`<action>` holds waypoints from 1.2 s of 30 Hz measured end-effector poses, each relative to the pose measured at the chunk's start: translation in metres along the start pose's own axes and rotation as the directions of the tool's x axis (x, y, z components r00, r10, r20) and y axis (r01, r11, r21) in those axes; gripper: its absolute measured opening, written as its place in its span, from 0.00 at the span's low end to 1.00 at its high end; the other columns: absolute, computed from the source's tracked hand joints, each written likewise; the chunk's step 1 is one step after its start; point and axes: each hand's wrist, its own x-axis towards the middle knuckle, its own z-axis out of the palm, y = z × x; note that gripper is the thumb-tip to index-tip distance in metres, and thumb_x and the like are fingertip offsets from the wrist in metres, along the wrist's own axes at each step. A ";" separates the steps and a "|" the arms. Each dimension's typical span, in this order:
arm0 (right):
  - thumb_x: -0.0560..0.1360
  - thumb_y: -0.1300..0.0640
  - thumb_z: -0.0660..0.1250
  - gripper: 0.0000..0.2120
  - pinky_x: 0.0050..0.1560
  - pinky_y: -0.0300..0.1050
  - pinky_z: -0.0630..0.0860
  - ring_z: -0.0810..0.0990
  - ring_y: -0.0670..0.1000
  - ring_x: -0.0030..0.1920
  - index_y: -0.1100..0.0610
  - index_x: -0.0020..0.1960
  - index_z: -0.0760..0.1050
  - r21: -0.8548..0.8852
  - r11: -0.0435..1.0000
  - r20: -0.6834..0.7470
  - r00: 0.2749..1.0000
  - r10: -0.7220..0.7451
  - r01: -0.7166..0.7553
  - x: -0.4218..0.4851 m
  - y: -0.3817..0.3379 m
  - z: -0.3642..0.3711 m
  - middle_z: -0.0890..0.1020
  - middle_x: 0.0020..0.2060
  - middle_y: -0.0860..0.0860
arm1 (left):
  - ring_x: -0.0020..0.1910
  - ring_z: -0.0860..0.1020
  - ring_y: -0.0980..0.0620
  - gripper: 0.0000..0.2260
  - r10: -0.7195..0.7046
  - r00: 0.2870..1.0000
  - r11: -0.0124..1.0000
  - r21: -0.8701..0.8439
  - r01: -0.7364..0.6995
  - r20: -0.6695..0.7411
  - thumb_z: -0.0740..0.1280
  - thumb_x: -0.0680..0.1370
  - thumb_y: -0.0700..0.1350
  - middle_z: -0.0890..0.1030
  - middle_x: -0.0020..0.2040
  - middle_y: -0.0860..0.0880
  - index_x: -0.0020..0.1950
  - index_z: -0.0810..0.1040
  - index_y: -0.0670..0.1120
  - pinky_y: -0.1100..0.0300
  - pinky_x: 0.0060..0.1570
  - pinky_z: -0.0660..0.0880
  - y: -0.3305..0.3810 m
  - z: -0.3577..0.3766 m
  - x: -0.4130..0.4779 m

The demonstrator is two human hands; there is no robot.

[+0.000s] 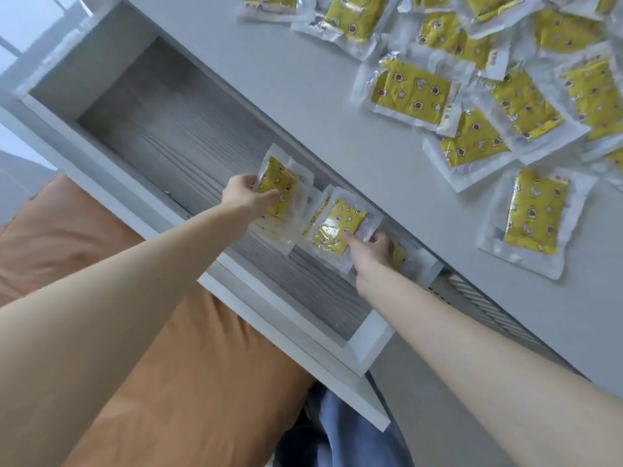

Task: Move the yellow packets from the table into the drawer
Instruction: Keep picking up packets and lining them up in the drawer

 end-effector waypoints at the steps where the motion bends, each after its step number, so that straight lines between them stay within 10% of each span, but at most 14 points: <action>1: 0.76 0.52 0.69 0.22 0.53 0.49 0.74 0.75 0.55 0.54 0.56 0.66 0.67 -0.022 0.999 -0.005 1.000 -0.025 0.025 0.001 0.001 0.001 0.75 0.61 0.53 | 0.40 0.74 0.55 0.17 0.003 1.000 1.000 0.001 -0.003 0.012 0.67 0.77 0.45 0.73 0.52 0.51 0.66 0.73 0.44 0.65 0.40 0.71 0.001 0.002 0.005; 8: 0.77 0.62 0.66 0.20 0.49 0.44 0.75 0.79 0.50 0.47 0.61 0.67 0.68 -0.140 0.941 -0.037 0.948 -0.317 0.309 -0.011 0.022 -0.005 0.80 0.53 0.52 | 0.60 0.76 0.50 0.25 0.016 1.000 1.000 0.021 -0.016 0.006 0.70 0.75 0.45 0.72 0.70 0.48 0.71 0.69 0.45 0.65 0.54 0.72 0.003 0.010 0.024; 14: 0.76 0.66 0.65 0.33 0.70 0.54 0.68 0.64 0.54 0.74 0.53 0.77 0.57 -0.259 0.853 0.080 0.891 -0.448 0.452 -0.021 0.033 -0.009 0.60 0.76 0.53 | 0.69 0.68 0.48 0.33 0.164 0.981 0.980 0.127 -0.151 -0.105 0.74 0.71 0.41 0.70 0.70 0.48 0.73 0.65 0.51 0.59 0.63 0.68 -0.009 0.009 0.019; 20: 0.75 0.63 0.68 0.35 0.72 0.52 0.63 0.43 0.55 0.77 0.49 0.77 0.57 -0.668 0.381 0.336 0.716 -0.612 0.639 -0.035 0.024 -0.012 0.43 0.78 0.50 | 0.70 0.58 0.46 0.38 -0.165 0.970 0.986 -0.067 0.156 -0.177 0.74 0.71 0.46 0.55 0.73 0.46 0.75 0.57 0.59 0.50 0.67 0.64 -0.013 0.009 0.007; 25: 0.75 0.61 0.68 0.40 0.73 0.58 0.62 0.42 0.59 0.77 0.45 0.78 0.48 -0.726 0.060 0.547 0.629 -0.552 0.685 -0.028 0.017 -0.002 0.42 0.78 0.52 | 0.69 0.66 0.42 0.40 -0.410 0.906 0.789 -0.460 0.408 0.100 0.72 0.74 0.41 0.56 0.75 0.43 0.77 0.50 0.59 0.44 0.57 0.76 -0.010 0.017 -0.001; 36: 0.77 0.60 0.66 0.38 0.74 0.52 0.56 0.43 0.56 0.78 0.51 0.78 0.47 -0.713 -0.099 0.633 0.578 -0.515 0.694 -0.008 0.003 0.007 0.45 0.78 0.53 | 0.58 0.76 0.43 0.33 -0.386 0.912 0.712 -0.584 0.390 0.138 0.65 0.78 0.37 0.62 0.74 0.43 0.77 0.52 0.52 0.46 0.59 0.76 -0.003 0.018 0.006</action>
